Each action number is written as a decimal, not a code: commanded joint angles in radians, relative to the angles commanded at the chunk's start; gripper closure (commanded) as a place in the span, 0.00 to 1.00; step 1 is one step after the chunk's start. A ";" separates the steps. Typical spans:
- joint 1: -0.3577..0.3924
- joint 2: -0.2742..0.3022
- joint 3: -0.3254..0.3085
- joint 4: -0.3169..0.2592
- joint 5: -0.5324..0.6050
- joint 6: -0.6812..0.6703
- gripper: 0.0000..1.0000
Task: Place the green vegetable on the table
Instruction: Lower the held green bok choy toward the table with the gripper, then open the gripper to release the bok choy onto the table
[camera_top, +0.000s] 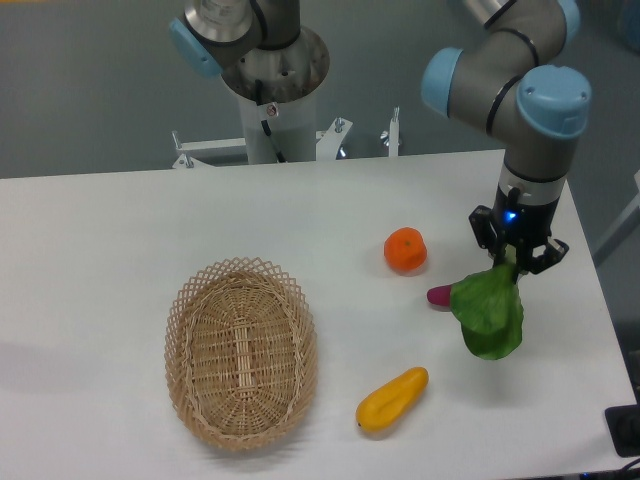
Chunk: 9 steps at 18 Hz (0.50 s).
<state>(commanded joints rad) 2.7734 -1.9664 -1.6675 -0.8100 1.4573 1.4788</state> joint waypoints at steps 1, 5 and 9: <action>0.000 -0.017 0.008 0.002 0.000 0.000 0.64; -0.008 -0.103 0.047 0.093 0.003 0.002 0.64; -0.041 -0.204 0.132 0.134 0.000 -0.003 0.64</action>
<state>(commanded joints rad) 2.7321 -2.1704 -1.5357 -0.6765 1.4573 1.4757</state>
